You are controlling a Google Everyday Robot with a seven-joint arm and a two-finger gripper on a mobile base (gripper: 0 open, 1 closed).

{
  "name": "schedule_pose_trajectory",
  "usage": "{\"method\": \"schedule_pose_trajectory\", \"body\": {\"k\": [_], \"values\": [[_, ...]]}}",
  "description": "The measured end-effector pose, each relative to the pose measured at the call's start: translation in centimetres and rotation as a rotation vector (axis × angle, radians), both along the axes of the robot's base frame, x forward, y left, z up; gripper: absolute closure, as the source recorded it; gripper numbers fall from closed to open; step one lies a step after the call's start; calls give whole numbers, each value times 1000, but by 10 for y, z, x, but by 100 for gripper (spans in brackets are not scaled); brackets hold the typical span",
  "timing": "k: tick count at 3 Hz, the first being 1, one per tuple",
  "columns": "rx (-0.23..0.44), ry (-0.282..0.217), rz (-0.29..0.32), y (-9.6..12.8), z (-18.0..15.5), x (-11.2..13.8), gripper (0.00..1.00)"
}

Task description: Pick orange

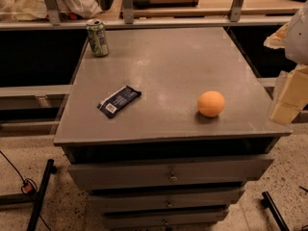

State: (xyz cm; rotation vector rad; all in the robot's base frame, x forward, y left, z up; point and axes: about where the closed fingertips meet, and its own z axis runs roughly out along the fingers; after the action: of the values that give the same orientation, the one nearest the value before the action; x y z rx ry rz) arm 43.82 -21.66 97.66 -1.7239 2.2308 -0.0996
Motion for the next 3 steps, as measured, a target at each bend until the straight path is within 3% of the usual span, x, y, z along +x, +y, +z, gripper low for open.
{"method": "schedule_pose_trajectory", "body": {"k": [1,3], "values": [[4,-4,-2,1,0,2,0],[134,-14,-68,6,-19,25,0]]}}
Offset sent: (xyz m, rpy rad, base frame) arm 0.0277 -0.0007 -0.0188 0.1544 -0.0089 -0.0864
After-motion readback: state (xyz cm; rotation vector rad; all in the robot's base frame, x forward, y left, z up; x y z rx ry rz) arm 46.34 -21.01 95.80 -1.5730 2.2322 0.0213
